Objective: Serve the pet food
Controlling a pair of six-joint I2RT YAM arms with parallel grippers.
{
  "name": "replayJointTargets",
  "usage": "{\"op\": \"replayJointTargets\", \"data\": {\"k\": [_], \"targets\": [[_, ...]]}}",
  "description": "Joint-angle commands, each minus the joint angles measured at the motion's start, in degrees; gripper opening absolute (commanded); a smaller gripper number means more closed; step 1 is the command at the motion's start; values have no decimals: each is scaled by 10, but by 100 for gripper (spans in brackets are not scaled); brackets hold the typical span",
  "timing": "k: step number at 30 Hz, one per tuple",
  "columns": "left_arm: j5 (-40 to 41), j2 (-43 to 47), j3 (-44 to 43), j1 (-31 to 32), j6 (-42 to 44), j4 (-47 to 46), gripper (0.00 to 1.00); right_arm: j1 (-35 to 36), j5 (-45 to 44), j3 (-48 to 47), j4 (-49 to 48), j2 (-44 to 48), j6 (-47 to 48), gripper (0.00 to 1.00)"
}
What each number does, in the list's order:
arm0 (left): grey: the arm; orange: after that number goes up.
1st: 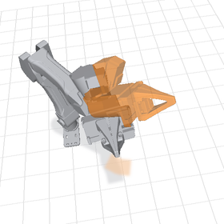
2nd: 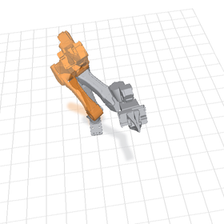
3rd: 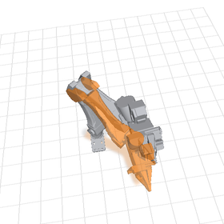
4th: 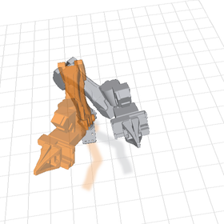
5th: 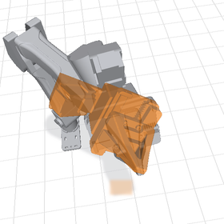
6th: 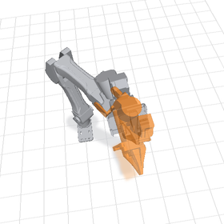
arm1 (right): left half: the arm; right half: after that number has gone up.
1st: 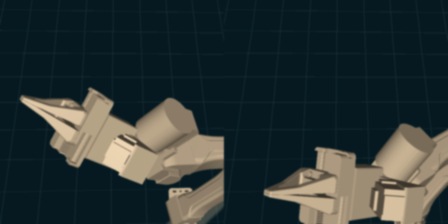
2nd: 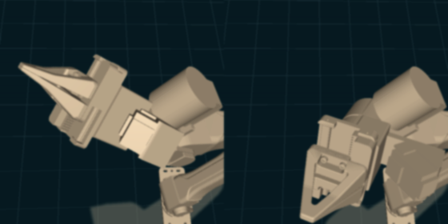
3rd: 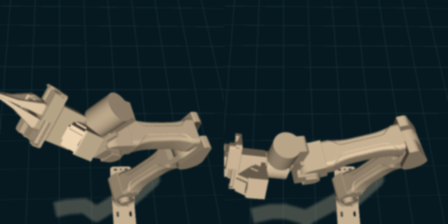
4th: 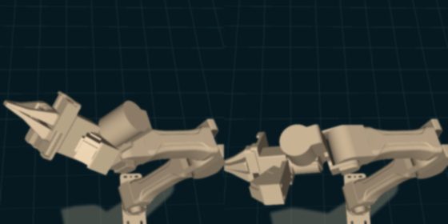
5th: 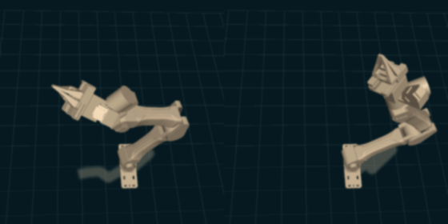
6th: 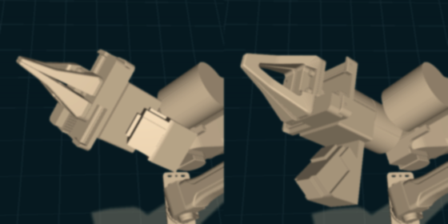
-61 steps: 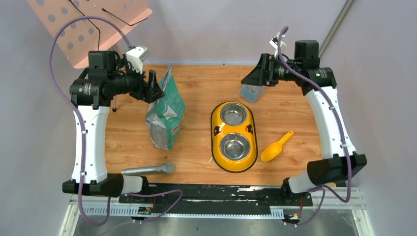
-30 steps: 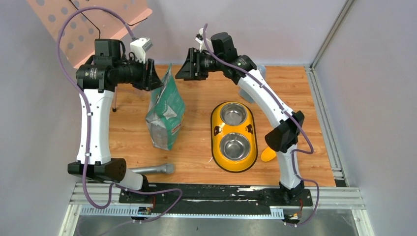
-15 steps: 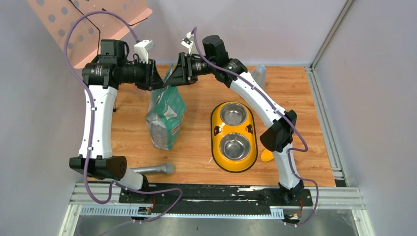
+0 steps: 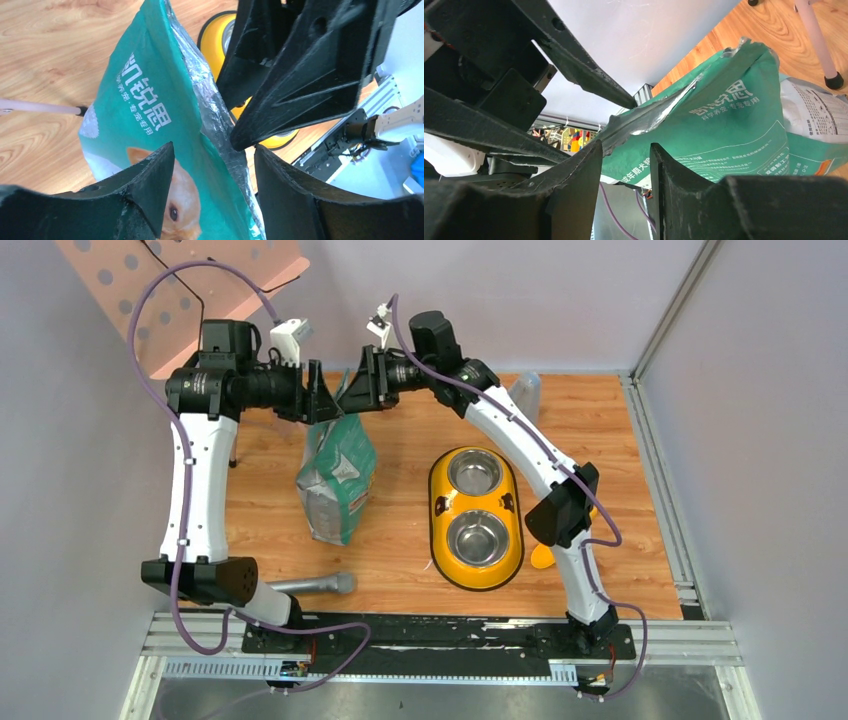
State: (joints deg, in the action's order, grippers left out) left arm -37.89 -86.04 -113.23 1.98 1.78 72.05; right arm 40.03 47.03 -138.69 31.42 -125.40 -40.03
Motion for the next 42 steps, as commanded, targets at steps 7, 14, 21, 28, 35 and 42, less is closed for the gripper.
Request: {"op": "replayJointTargets", "data": {"k": [7,14,21,28,35,42], "targets": [[-46,-11,-20,3,-15,-19,45,4,-22,-40,-48,-23,-26,39],[-30,-5,-8,4,-25,-36,24,6,-33,-34,-50,-16,-25,31],[-1,14,-11,4,4,-31,35,7,-42,-19,-49,-13,-16,25],[-31,27,-14,4,4,-22,32,13,-55,-24,-48,-16,-15,32],[31,18,-24,4,23,-7,26,14,-63,-22,-42,-12,-2,38],[23,16,13,4,22,-7,17,15,-79,-21,-31,-12,-6,24]]}}
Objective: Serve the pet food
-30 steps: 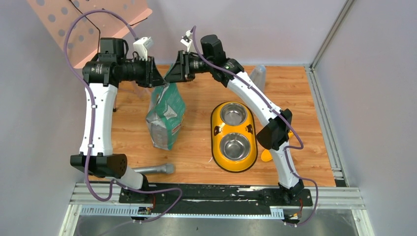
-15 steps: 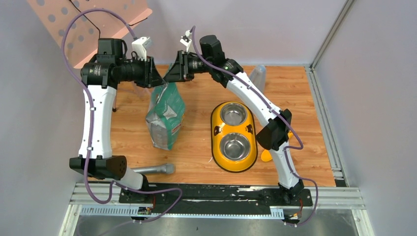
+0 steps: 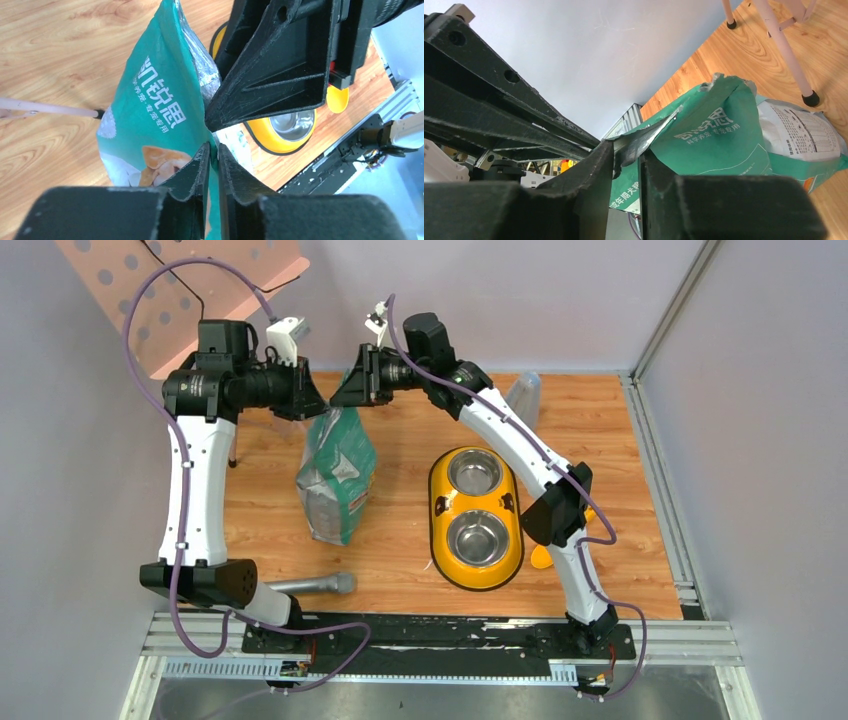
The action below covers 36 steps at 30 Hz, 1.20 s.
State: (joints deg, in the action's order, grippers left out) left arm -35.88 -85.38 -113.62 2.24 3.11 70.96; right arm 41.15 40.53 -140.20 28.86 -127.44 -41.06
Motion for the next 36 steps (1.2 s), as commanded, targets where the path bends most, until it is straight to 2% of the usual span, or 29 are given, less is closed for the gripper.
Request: {"op": "replayJointTargets", "data": {"k": [1,5,8,12,13,14,16,17,30,33,36], "targets": [[4,11,18,1,7,1,12,5,-13,-6,-6,9,5,22],[-11,11,27,1,-2,-8,0,9,-17,-7,-4,8,7,21],[-32,9,36,1,-10,-12,0,16,-67,-9,16,9,18,22],[-48,7,41,1,-21,-13,0,24,-78,-10,22,8,21,35],[-48,7,40,1,-23,-13,0,26,-79,-11,23,8,24,35],[-48,8,39,1,-25,-14,0,29,-84,-11,24,9,29,26],[-45,7,34,1,-27,-15,0,36,-120,-11,39,15,47,2],[-42,7,31,1,-28,-14,0,39,-144,-12,51,19,56,0],[8,18,29,1,-40,-25,0,57,-234,18,103,73,159,0],[19,21,28,1,-44,-33,0,58,-282,34,126,90,160,0],[18,20,28,2,-48,-37,0,58,-288,34,139,97,165,0]]}}
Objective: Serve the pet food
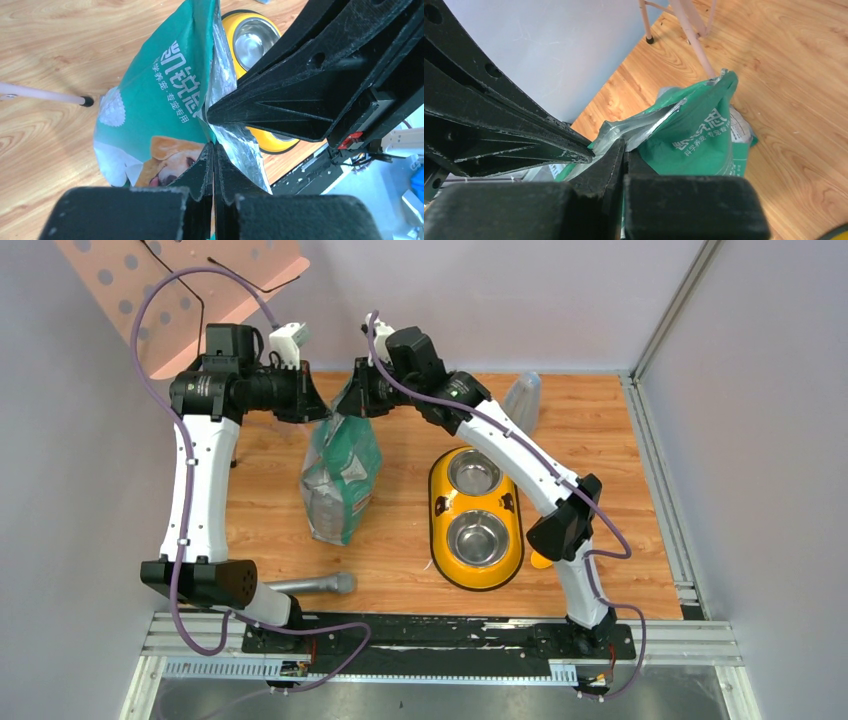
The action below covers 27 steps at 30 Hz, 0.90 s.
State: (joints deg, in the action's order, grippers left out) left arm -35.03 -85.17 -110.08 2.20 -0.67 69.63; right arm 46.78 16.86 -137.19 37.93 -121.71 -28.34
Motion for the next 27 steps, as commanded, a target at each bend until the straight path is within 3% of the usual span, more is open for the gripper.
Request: {"op": "replayJointTargets", "data": {"k": [1,8,12,16,27], "targets": [[9,17,-6,2,-11,-24,0,2,-50,2,50,40,41,0],[11,20,-3,2,-7,-27,0,-3,-58,-11,62,41,84,0],[84,24,-70,3,62,-7,0,-40,-38,34,83,107,115,0],[131,65,-75,3,102,-56,0,-68,-39,81,91,178,161,0],[34,86,-48,2,30,-152,0,-65,-23,-8,73,141,163,0]]}}
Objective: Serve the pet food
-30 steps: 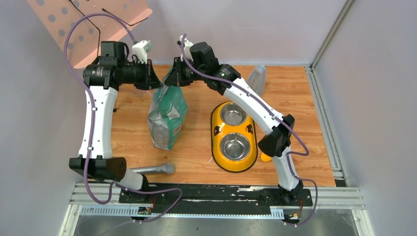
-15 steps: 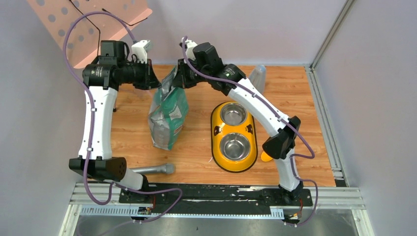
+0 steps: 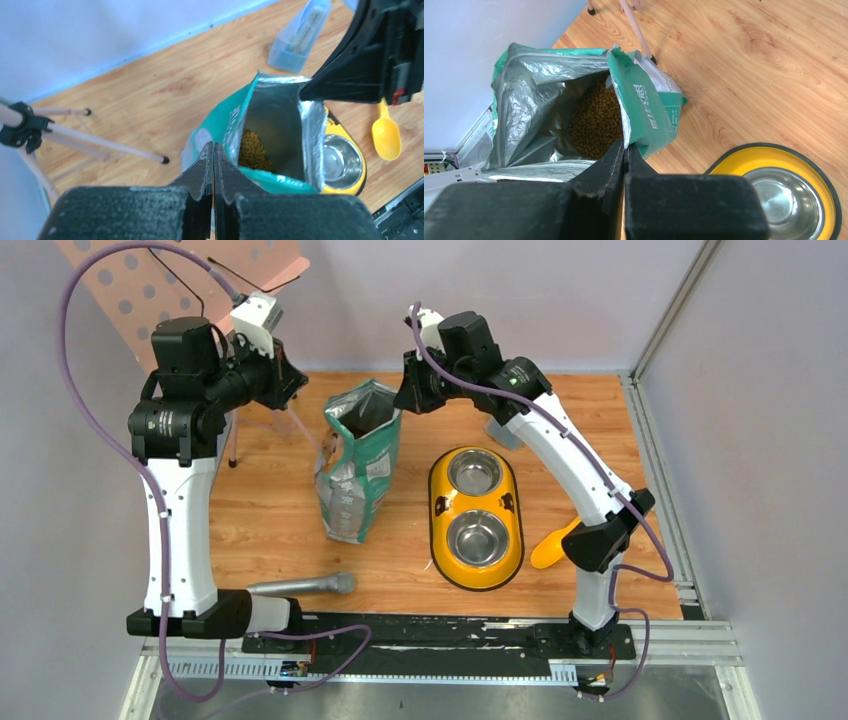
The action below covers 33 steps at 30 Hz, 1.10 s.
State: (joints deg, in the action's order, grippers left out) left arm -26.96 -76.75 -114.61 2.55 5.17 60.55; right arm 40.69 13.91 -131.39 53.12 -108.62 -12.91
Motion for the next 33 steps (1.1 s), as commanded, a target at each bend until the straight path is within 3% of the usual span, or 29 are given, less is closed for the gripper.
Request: {"op": "replayJointTargets", "data": {"k": [1,2,4,5,7,9,11,12,14,18,23,25,29,31,32,33], "targets": [[-55,-1,-2,-1,-38,-63,0,0,12,-71,-82,5,7,0],[-59,-3,-2,-1,-42,-61,2,5,13,-77,-82,0,8,0],[-67,-13,-3,-2,-63,-50,32,11,14,-83,-83,-8,8,0],[-74,-17,0,-1,-78,-48,52,12,16,-83,-83,-10,7,0],[-74,-22,12,8,-82,-40,64,12,19,-81,-83,-13,4,2],[-54,-34,20,33,-62,-16,69,12,27,-76,-83,-15,1,16],[-39,-59,12,42,-41,28,70,12,42,-75,-83,-20,-2,43],[-34,-81,-2,44,-35,46,70,12,55,-77,-83,-24,-3,50],[-27,-94,-8,49,-26,74,68,13,72,-82,-82,-34,-9,55],[-40,-98,0,58,-10,74,67,21,65,-89,-80,-56,-20,55],[28,-127,-16,86,8,63,60,27,11,-108,-79,-84,-24,52],[36,-146,-31,87,12,60,56,28,-1,-123,-79,-102,-24,42],[37,-180,-72,87,25,59,39,28,-19,-142,-84,-119,-18,33],[49,-188,-94,87,31,60,28,29,-45,-146,-85,-120,-6,13],[65,-190,-102,87,37,62,16,29,-59,-150,-85,-119,0,2],[77,-194,-122,87,42,64,9,29,-74,-153,-86,-117,9,0]]}}
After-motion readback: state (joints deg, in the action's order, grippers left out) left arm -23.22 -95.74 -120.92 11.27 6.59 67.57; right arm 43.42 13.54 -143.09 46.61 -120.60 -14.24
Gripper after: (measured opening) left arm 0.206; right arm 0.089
